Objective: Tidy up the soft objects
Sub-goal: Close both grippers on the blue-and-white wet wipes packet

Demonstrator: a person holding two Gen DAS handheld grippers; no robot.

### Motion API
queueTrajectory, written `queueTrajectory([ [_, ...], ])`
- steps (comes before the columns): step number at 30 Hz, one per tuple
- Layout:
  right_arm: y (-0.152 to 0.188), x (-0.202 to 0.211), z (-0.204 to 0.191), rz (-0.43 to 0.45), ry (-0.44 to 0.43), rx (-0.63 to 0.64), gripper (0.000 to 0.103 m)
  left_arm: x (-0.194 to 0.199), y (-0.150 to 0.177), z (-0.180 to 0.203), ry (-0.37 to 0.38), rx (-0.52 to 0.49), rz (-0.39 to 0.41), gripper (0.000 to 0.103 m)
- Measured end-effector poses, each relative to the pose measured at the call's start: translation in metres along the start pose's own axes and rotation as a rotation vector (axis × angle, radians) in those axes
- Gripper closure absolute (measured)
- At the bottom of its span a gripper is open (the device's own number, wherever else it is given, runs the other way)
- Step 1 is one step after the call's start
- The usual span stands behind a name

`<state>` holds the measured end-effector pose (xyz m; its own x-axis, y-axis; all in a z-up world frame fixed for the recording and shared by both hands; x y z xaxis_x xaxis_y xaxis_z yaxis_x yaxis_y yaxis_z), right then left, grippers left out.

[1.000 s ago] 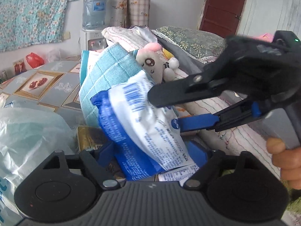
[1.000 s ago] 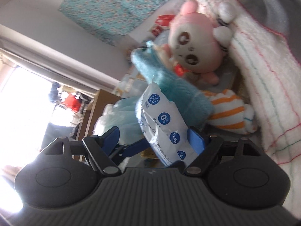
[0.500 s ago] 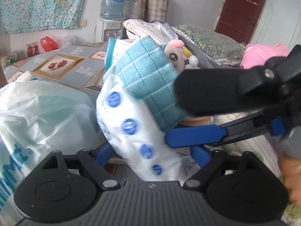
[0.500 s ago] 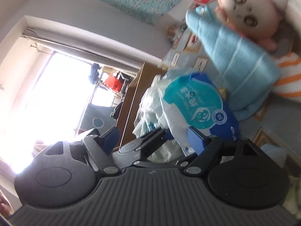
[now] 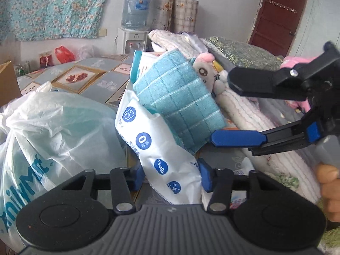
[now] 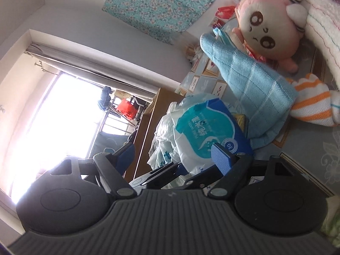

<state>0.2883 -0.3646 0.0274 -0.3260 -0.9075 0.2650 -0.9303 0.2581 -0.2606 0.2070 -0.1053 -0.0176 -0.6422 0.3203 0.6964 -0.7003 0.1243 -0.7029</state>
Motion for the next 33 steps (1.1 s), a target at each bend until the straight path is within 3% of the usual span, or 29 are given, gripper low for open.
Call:
queueTrajectory([
  [7,0.001,0.022,-0.002,0.047,-0.014,0.025,0.023,0.034,0.007,0.001,0.059,0.006,0.01,0.061],
  [13,0.008,0.016,-0.006,0.036,-0.006,0.042,0.023,0.063,0.029,-0.006,0.144,0.044,-0.009,0.065],
  [18,0.017,0.005,-0.011,0.018,0.03,0.064,0.023,0.068,0.058,-0.024,0.122,0.097,-0.047,0.07],
  [25,0.034,-0.003,-0.031,0.01,0.137,0.121,0.023,0.088,0.071,-0.037,0.052,0.084,0.01,0.069],
  [33,0.083,-0.001,-0.045,-0.046,0.268,0.159,0.024,0.097,0.085,-0.053,0.054,0.12,0.013,0.069],
])
Point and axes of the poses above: each gripper's, at about its wrist camera, not at the fingertips, and x roughly against the way its jaws point, z to its right, y to its underside, the point moved 3 cm from there along -x, roughly the way its jaws point, and after that the axes turned 3 degrees about -x, right-handed, at the moved point
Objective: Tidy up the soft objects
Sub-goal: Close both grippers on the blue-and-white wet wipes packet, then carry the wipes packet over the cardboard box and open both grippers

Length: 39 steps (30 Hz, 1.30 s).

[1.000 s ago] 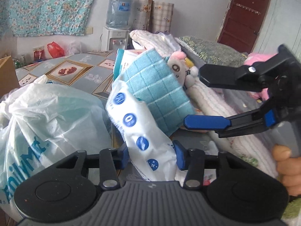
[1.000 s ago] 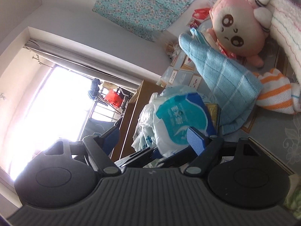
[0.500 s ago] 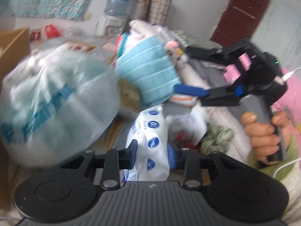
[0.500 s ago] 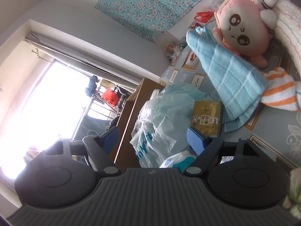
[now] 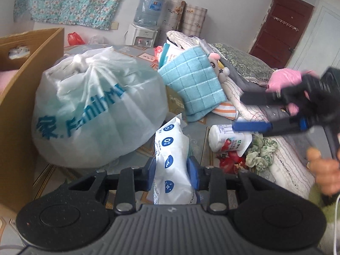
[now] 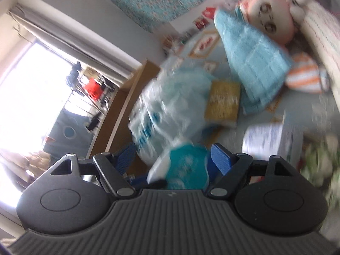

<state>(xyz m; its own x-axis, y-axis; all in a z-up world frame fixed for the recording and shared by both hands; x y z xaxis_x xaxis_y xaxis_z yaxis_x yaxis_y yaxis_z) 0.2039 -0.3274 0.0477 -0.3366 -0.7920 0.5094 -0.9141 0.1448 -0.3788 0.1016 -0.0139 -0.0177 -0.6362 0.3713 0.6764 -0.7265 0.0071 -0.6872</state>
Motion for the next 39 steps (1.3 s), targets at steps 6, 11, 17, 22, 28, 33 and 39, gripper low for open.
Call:
queueTrajectory([
  [6,0.041,-0.03,0.015,-0.077,0.048,-0.097,0.029,0.003,0.013,-0.024,-0.071,0.031,-0.031,0.065],
  [11,0.052,-0.049,0.029,-0.106,0.065,-0.178,0.034,0.004,0.019,-0.04,-0.042,0.089,-0.055,0.041],
  [17,0.052,-0.068,0.03,-0.125,0.056,-0.209,0.039,-0.004,0.017,-0.045,-0.03,0.112,-0.058,0.039],
  [22,0.051,-0.08,0.03,-0.128,0.013,-0.234,0.044,-0.016,0.015,-0.038,0.03,0.1,-0.067,0.058],
  [28,0.056,-0.08,0.029,-0.107,-0.034,-0.267,0.048,-0.009,0.014,-0.029,0.012,0.057,-0.047,0.066],
  [33,0.059,-0.065,0.013,-0.064,-0.051,-0.22,0.049,0.009,0.009,-0.015,0.015,0.019,-0.003,0.068],
  [39,0.048,-0.045,-0.026,-0.018,-0.108,-0.128,0.049,0.051,-0.004,-0.003,-0.026,-0.041,0.111,0.068],
])
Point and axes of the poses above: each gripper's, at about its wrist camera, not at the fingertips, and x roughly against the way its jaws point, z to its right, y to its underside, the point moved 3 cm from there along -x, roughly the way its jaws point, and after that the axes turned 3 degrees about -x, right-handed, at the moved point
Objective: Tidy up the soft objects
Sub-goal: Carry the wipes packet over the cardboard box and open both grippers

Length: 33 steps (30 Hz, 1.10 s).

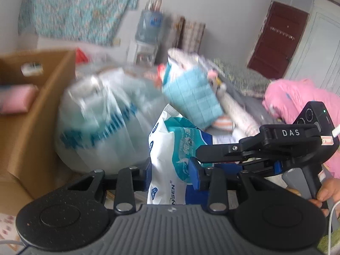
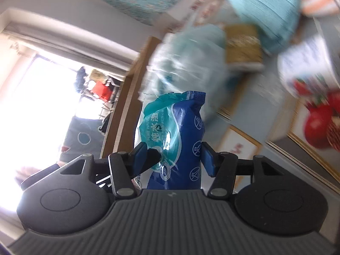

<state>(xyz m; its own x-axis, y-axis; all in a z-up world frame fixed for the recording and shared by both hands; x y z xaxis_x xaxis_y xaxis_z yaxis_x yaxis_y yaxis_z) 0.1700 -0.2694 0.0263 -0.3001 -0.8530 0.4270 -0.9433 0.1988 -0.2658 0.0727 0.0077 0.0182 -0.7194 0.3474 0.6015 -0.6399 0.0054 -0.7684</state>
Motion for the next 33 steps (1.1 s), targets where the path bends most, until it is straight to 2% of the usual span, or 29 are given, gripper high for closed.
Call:
queueTrajectory([
  [8,-0.031,-0.045,-0.075,-0.04,-0.137,0.136,0.049,0.056,-0.041,-0.031,-0.169,-0.004,0.138,0.068],
  [13,-0.062,-0.095,-0.129,-0.134,-0.184,0.196,0.048,0.078,-0.076,-0.073,-0.251,0.049,0.16,0.068],
  [17,-0.093,-0.147,-0.166,-0.212,-0.189,0.212,0.048,0.082,-0.106,-0.112,-0.314,0.086,0.157,0.068],
  [22,-0.129,-0.208,-0.186,-0.274,-0.134,0.211,0.048,0.056,-0.137,-0.172,-0.345,0.188,0.097,0.067],
  [28,-0.166,-0.267,-0.17,-0.293,-0.036,0.185,0.048,0.01,-0.151,-0.228,-0.333,0.255,-0.004,0.067],
  [31,-0.178,-0.28,-0.161,-0.285,0.003,0.208,0.047,-0.012,-0.154,-0.245,-0.337,0.283,-0.026,0.064],
  [33,-0.189,-0.283,-0.158,-0.265,0.013,0.221,0.046,-0.025,-0.158,-0.255,-0.365,0.278,-0.033,0.056],
])
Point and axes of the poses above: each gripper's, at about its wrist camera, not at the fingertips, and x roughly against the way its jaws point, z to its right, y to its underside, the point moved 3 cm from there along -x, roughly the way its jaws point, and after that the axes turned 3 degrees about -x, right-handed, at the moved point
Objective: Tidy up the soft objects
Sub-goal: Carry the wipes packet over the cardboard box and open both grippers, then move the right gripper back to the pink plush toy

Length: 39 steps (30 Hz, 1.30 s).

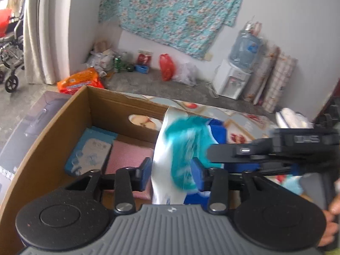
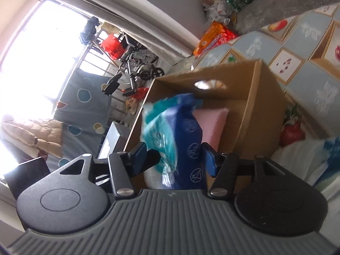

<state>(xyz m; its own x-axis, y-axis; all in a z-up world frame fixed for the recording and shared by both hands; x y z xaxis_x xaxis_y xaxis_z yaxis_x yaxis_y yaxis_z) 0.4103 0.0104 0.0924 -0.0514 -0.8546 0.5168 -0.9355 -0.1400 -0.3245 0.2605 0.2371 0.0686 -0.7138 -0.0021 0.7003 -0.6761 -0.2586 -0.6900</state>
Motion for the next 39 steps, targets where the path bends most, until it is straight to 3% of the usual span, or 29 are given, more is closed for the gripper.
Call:
queueTrajectory([
  [5,-0.016,0.016,0.009,0.052,-0.02,0.007,0.043,-0.032,-0.001,-0.006,-0.019,0.015,-0.053,0.055],
  [10,-0.01,0.027,0.012,0.061,-0.013,0.023,0.043,-0.036,0.007,-0.003,-0.027,-0.008,-0.077,0.055],
  [14,0.001,0.038,0.006,0.06,-0.029,0.041,0.043,-0.023,0.01,0.001,-0.036,-0.025,-0.076,0.051],
  [19,0.025,0.08,-0.007,0.089,-0.025,0.085,0.042,0.023,0.014,0.015,-0.041,-0.05,-0.009,0.038],
  [24,0.05,0.157,-0.013,0.181,0.056,0.137,0.031,0.088,0.027,0.047,-0.002,-0.131,0.122,0.012],
  [26,0.061,0.192,-0.011,0.234,0.1,0.153,0.027,0.108,0.036,0.062,0.012,-0.164,0.157,0.009],
  [32,0.104,0.273,0.012,0.329,0.214,0.138,0.022,0.141,0.072,0.117,0.133,-0.242,0.182,0.006],
  [39,0.161,0.322,0.05,0.371,0.282,0.08,0.022,0.137,0.118,0.185,0.247,-0.331,0.154,0.006],
])
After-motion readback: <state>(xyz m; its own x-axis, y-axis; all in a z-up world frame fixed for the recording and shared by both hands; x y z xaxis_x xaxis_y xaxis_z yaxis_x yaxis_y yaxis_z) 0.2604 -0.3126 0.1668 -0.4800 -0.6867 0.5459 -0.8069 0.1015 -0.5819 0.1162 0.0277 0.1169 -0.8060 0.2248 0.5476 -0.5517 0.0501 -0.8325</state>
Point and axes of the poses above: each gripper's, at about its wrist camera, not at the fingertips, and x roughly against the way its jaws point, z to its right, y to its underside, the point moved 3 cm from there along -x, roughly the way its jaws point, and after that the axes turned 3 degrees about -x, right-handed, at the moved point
